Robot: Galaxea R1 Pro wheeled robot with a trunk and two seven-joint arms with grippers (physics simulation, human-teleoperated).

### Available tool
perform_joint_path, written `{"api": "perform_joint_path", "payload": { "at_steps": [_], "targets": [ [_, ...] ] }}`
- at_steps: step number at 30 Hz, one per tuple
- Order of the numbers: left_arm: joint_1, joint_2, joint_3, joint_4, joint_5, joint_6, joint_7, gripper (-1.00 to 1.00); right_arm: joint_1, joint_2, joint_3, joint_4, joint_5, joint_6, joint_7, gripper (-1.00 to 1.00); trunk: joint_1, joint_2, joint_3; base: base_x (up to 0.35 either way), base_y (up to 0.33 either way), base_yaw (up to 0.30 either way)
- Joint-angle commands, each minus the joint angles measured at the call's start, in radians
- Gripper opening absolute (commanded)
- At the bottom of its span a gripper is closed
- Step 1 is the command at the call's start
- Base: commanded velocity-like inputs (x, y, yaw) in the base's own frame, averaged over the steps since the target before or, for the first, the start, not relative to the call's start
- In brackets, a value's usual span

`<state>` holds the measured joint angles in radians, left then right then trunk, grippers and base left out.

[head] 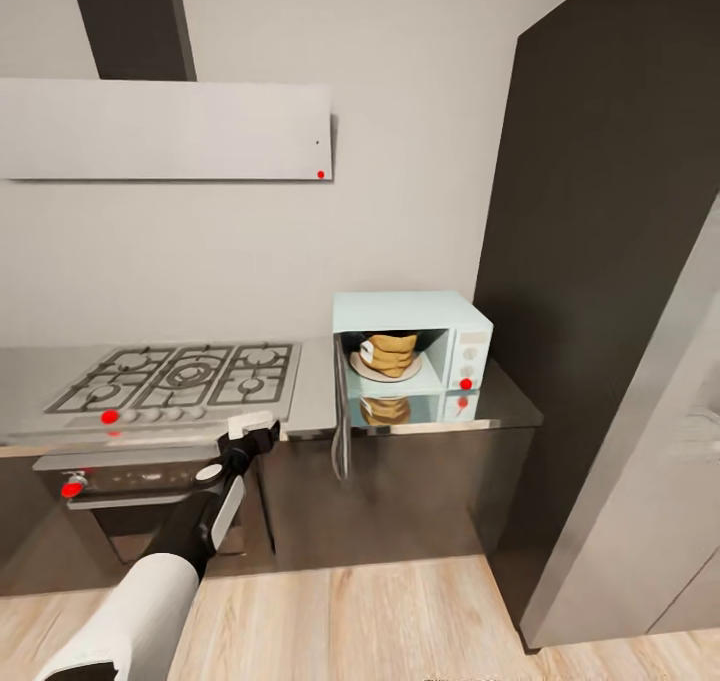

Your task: In the kitchen, take the popcorn bag from the countertop, put it into the microwave, and heat it until the popcorn is cooked so the cooked popcorn ends up inside the bag.

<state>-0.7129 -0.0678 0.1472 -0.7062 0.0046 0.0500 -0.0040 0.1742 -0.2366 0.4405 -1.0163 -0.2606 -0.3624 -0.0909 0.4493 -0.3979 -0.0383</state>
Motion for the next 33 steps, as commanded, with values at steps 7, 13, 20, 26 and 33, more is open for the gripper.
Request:
{"api": "perform_joint_path", "payload": {
  "at_steps": [7, 13, 20, 26, 33],
  "targets": [
    [0.000, -0.023, -0.006, -0.001, 0.001, 0.010, -0.003, 1.00, -0.002, 0.013, 0.007, 0.011, -0.004, -0.003, -0.004, 1.00, 0.001, -0.002, 0.001, 0.000, 0.000, -0.287],
    [0.010, -0.056, -0.004, 0.006, -0.002, 0.005, -0.052, 1.00, -0.003, 0.024, 0.044, 0.035, -0.003, -0.001, -0.005, 1.00, 0.001, -0.002, 0.004, 0.000, 0.000, -0.292],
    [0.015, -0.082, -0.004, 0.007, -0.003, 0.001, -0.063, 1.00, -0.008, 0.081, 0.083, 0.075, -0.002, -0.002, -0.008, 1.00, 0.001, -0.002, 0.007, 0.000, 0.000, -0.293],
    [0.015, -0.084, -0.003, 0.008, -0.002, 0.001, -0.062, 1.00, -0.029, 0.106, 0.090, 0.119, -0.002, -0.003, -0.013, 1.00, 0.001, -0.002, 0.010, 0.131, -0.187, -0.293],
    [0.013, -0.084, -0.002, 0.007, 0.000, 0.001, -0.061, 1.00, -0.030, 0.105, 0.090, 0.121, -0.001, -0.004, -0.009, 1.00, 0.001, -0.002, 0.011, 0.064, -0.099, -0.086]
  ]
}}
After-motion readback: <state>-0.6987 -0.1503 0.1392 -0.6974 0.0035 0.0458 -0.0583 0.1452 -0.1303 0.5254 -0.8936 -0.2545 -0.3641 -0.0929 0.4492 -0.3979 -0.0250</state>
